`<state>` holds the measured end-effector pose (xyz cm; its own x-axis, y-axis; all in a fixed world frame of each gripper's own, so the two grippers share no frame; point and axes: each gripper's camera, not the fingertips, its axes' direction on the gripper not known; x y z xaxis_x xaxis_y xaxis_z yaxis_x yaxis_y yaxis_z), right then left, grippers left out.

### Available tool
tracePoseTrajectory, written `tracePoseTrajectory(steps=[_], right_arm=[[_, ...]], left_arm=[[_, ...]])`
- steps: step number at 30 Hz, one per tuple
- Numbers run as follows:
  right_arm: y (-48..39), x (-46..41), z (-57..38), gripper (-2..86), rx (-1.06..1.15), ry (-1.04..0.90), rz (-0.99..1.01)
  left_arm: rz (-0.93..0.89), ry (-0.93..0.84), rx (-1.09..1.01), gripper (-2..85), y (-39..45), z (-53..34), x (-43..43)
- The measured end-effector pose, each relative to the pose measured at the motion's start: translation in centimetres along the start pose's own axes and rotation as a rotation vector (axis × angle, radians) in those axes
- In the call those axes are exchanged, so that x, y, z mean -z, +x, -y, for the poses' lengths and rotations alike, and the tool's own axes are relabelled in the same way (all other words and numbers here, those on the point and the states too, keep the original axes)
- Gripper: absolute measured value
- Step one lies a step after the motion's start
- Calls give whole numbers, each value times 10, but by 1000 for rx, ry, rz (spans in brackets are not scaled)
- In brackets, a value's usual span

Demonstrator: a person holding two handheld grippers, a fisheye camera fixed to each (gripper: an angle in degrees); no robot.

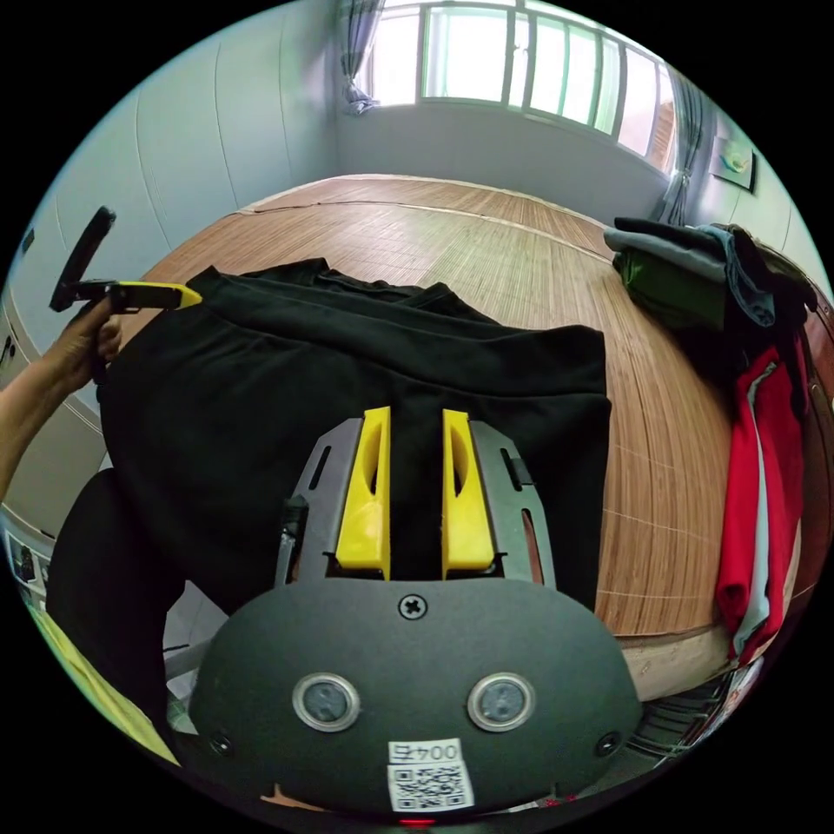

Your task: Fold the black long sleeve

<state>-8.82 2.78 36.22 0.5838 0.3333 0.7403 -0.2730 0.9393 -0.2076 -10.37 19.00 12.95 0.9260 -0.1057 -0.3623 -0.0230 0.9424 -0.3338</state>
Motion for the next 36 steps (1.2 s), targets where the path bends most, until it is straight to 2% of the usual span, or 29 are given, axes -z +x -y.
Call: tracePoseTrajectory(steps=[4,8,11,16,21,25,29,36], right_arm=[[-3,-2,0,98,5,3,-14],[-1,-3,1,97,-1,-1,0],[-2,-2,3,96,2,-4,-7],[0,4,11,103,-4,-24,-6],[21,32,22,113,-87,101,-64],[53,23,51,115,-115,42,-155],[78,-14,68,106,-142,-120,-134],[54,-19,66,39,-77,-76,-277]], left_arm=[[20,-57,17,111,7,20,-37],[139,-43,4,95,23,24,-48],[160,-18,-6,90,28,22,-53],[123,-13,14,81,22,24,-57],[82,8,38,55,14,25,-57],[19,22,62,33,3,25,-58],[11,16,66,25,-1,27,-63],[26,6,30,17,-4,31,-64]])
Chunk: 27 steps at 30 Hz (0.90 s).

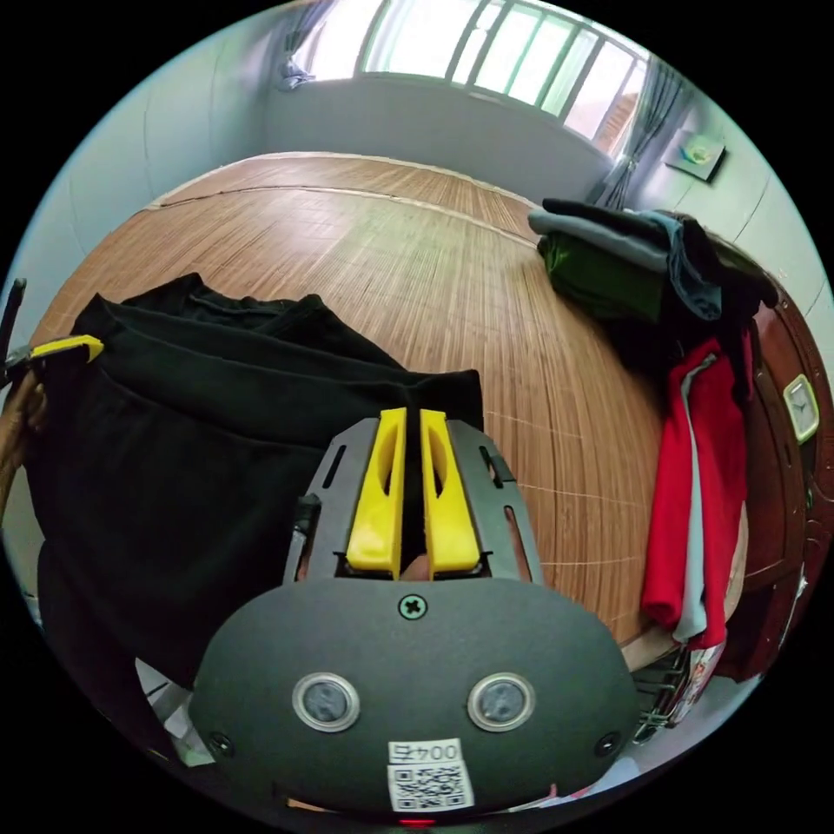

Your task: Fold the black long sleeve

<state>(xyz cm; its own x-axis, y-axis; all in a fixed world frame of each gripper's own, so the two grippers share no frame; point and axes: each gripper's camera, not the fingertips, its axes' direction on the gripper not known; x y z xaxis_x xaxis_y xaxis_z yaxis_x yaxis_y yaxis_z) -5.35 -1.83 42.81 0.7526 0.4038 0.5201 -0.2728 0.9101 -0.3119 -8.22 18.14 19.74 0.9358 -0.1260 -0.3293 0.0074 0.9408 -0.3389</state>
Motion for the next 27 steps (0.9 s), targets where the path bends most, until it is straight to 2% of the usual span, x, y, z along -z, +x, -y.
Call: tracePoseTrajectory(steps=[6,13,19,23,27], right_arm=[[12,34,-8,24,-27,113,17],[55,61,9,19,-112,148,161],[64,35,31,21,-139,100,158],[64,2,38,31,-151,6,142],[65,-20,42,51,-154,-68,163]], left_arm=[[-23,75,-9,10,-5,-7,19],[-36,211,54,7,-15,-8,55],[39,179,46,7,-21,16,41],[100,90,7,9,-21,30,11],[66,63,32,11,-36,34,-2]])
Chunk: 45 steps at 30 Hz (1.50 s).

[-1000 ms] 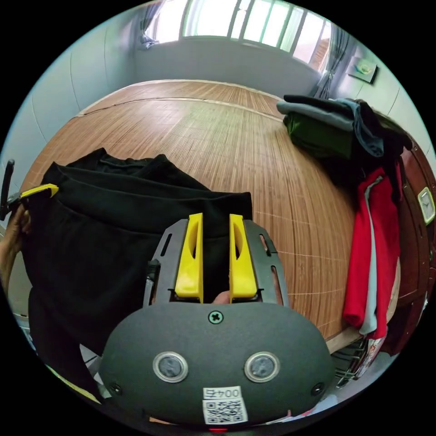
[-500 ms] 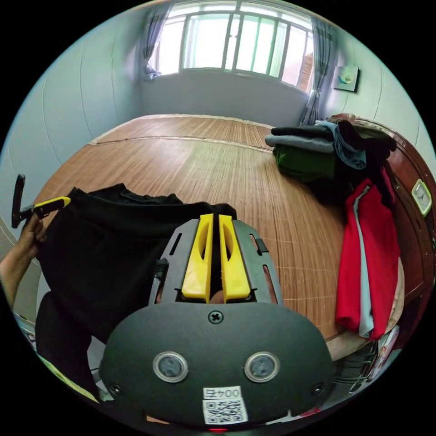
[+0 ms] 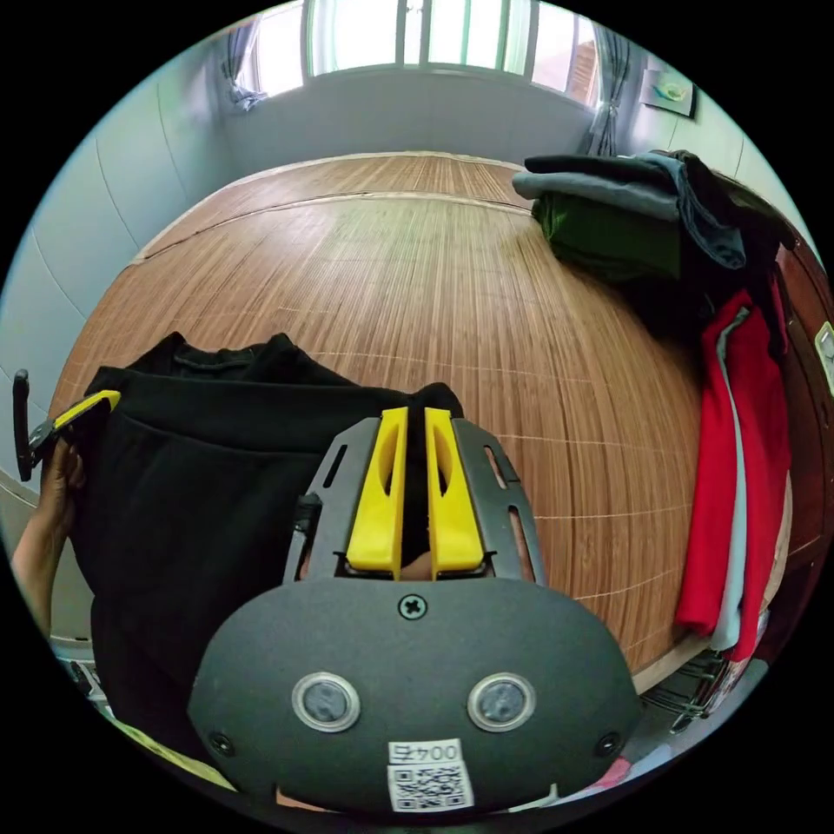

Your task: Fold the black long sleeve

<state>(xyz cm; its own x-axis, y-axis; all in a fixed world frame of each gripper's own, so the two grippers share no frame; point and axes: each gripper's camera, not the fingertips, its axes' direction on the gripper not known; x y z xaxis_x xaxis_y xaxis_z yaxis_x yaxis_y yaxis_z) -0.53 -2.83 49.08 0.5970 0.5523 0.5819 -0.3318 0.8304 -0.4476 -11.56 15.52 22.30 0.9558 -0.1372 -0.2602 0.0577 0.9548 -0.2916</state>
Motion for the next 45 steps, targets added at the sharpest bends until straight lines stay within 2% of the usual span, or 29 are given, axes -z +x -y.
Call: tracePoseTrajectory(steps=[4,7,12,15,17,23,28,35,41,43,45], right_arm=[[2,39,4,128,-33,39,73],[-16,72,-19,148,-1,84,129],[-53,28,-55,164,85,-76,81],[-61,26,-64,167,99,-26,27],[-58,26,-64,167,90,-28,38],[-57,26,-68,167,90,-21,41],[-57,27,-72,167,91,-15,38],[-54,28,-75,167,84,-20,56],[-55,27,-77,167,83,-25,59],[-55,27,-78,167,83,-26,61],[-56,27,-79,167,83,-25,60]], left_arm=[[-108,-13,67,12,-30,4,-2],[-95,-11,59,13,-35,7,0],[-54,-17,43,21,-40,13,6],[-185,-40,92,31,-64,17,18],[-262,20,128,40,-85,13,43],[-268,151,248,73,-172,-14,108],[-302,16,312,97,-225,-20,98],[-345,-143,261,75,-234,-1,59],[-190,-145,52,35,-225,14,85],[-232,-206,94,33,-240,3,70],[-328,-145,165,34,-256,-11,71]])
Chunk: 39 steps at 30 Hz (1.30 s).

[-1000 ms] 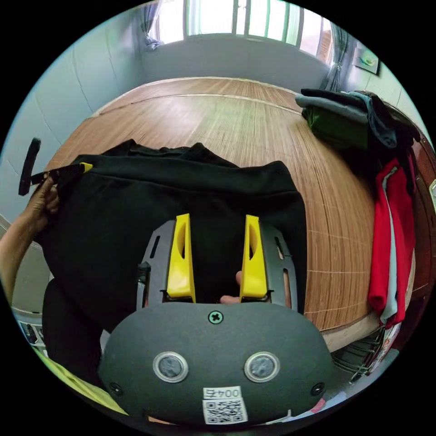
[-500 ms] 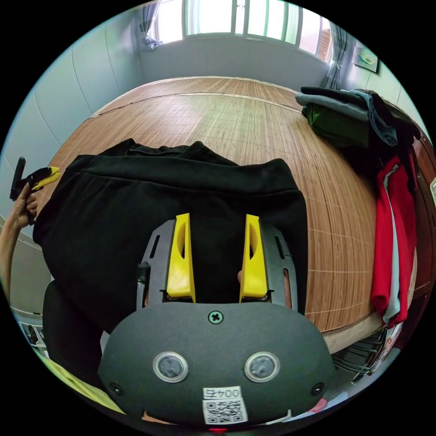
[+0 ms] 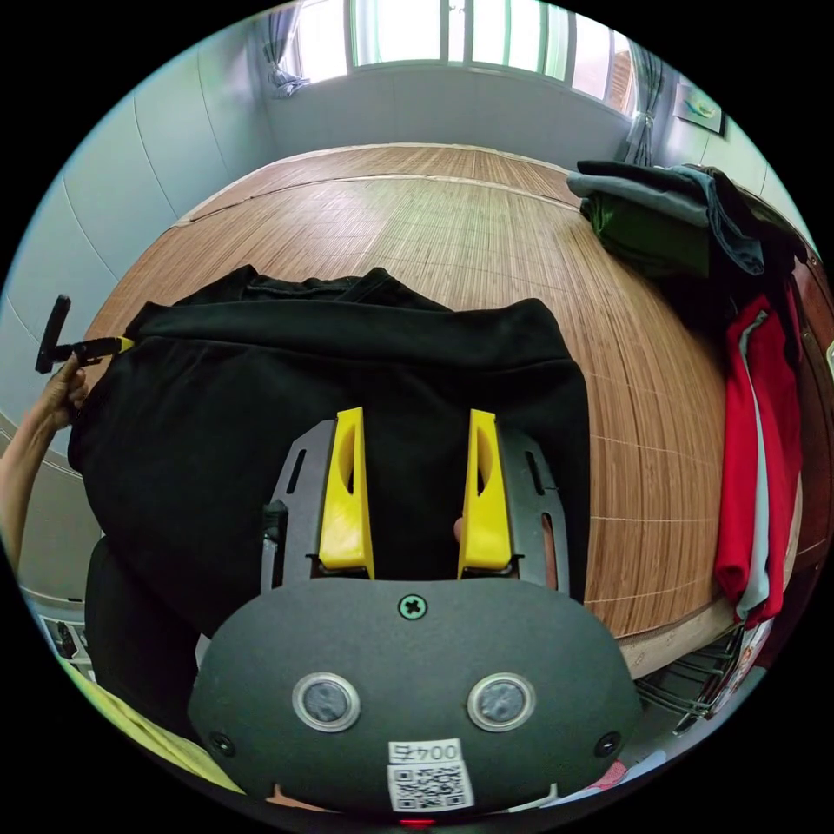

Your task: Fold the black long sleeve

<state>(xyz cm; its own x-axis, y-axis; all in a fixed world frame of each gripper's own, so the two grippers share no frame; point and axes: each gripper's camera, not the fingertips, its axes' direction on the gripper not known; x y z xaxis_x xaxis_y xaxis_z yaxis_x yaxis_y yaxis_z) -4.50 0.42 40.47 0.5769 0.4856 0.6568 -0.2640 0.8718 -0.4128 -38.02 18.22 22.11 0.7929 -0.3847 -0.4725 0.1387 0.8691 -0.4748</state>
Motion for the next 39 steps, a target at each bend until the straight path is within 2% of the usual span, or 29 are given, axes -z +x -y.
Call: tracePoseTrajectory(steps=[3,6,10,16,30,33,39], right_arm=[[0,0,-1,167,-2,-2,4],[-1,0,-2,167,-3,-2,7],[-3,0,-3,167,-3,-3,9],[-7,-1,-4,167,-3,-5,7],[-15,-2,-4,167,-5,-6,9],[-17,-2,-4,166,-4,-6,7],[-21,-2,-2,167,-6,-7,7]], left_arm=[[-63,70,14,42,-12,-23,24],[-87,128,-96,64,-11,-61,61],[-220,107,-262,94,0,-145,87],[-203,101,-296,123,9,-228,78],[-75,32,-399,49,41,-225,60],[31,19,-454,38,61,-225,74],[39,-30,-346,35,41,-236,36]])
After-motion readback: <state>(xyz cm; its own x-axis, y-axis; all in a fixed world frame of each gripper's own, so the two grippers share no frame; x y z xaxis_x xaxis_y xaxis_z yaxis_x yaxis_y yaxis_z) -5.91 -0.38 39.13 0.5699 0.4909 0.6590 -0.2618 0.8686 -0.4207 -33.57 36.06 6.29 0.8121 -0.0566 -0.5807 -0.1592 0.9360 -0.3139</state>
